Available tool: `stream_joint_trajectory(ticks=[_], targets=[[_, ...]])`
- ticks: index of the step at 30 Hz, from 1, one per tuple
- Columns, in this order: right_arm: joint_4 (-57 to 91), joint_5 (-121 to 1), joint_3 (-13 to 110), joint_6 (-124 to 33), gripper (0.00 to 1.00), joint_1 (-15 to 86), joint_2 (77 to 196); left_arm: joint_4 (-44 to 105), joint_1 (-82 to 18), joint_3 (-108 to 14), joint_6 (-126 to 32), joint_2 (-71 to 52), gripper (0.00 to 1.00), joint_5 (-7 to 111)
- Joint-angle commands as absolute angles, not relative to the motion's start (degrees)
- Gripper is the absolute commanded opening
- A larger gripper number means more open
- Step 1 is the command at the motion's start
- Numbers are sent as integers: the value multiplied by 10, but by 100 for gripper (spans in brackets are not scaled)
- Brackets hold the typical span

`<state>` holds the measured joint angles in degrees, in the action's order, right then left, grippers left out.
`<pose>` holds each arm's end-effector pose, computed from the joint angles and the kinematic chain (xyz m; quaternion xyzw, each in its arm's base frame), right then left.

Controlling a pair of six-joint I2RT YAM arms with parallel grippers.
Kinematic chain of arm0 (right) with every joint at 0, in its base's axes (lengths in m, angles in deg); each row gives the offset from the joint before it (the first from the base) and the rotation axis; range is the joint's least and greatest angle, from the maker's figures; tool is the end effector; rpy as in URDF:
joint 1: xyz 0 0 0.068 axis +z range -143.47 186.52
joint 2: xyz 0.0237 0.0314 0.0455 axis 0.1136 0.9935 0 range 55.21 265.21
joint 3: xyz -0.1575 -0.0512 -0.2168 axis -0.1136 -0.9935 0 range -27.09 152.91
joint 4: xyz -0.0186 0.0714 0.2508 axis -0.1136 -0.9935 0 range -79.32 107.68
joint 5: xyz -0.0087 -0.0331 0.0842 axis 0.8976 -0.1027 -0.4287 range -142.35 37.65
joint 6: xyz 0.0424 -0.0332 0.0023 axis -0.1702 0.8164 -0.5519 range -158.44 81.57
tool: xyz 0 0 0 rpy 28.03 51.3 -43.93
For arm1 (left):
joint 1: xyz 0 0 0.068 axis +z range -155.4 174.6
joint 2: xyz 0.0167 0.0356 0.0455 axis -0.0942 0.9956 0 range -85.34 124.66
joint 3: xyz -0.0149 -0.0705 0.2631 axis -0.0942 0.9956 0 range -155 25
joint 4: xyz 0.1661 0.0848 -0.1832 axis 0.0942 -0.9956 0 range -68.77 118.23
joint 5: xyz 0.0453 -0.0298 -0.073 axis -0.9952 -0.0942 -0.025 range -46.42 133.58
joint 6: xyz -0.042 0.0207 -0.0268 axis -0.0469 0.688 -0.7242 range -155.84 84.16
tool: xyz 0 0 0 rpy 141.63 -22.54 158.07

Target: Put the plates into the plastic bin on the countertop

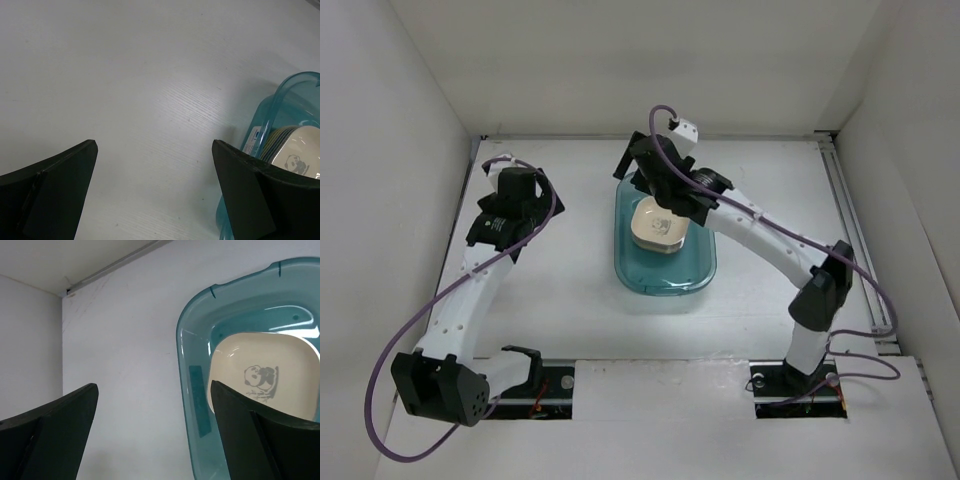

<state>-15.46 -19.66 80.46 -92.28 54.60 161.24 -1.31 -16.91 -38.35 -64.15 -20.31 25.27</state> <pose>0.2980 0.3032 0.3792 0.1792 0.8298 0.2087 0.4856 0.2446 -0.0384 0.3496 -0.2029 0.8396 -0.0346 0.5027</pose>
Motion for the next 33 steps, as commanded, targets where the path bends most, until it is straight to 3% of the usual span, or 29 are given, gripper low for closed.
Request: stream_joint_trajectory(ticks=[1, 12, 25, 33], targets=[[-164, -103, 808, -829, 100, 568, 1514, -8, -169, -380, -644, -221, 100, 231], [-262, -57, 638, -616, 100, 580, 1244, -34, -169, -425, -655, -310, 100, 163], [-385, -67, 523, -602, 100, 580, 919, 38, -169, -305, -657, -492, 100, 166], [-440, -44, 539, -616, 100, 580, 875, 33, -169, -305, -657, -476, 100, 172]])
